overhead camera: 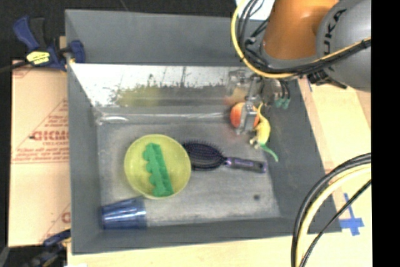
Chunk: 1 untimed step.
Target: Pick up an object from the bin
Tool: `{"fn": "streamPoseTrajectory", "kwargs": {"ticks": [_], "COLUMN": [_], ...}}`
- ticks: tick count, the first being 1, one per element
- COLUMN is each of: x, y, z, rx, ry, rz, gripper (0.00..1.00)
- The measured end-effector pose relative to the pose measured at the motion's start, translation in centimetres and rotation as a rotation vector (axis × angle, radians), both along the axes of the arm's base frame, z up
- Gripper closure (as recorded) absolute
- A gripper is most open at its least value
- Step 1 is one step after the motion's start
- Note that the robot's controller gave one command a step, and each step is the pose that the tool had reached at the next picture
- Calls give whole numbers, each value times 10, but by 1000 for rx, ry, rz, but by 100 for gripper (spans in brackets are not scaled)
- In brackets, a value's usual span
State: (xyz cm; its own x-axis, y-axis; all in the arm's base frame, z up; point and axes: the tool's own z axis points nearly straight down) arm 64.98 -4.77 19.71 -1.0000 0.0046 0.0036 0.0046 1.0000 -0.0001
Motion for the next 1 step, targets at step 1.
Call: {"fn": "streamPoseTrajectory", "kwargs": {"ticks": [1], "x": [2], "y": [0], "z": [5], "rx": [-1], "ry": [-9], "rz": [1], "gripper": [0]}}
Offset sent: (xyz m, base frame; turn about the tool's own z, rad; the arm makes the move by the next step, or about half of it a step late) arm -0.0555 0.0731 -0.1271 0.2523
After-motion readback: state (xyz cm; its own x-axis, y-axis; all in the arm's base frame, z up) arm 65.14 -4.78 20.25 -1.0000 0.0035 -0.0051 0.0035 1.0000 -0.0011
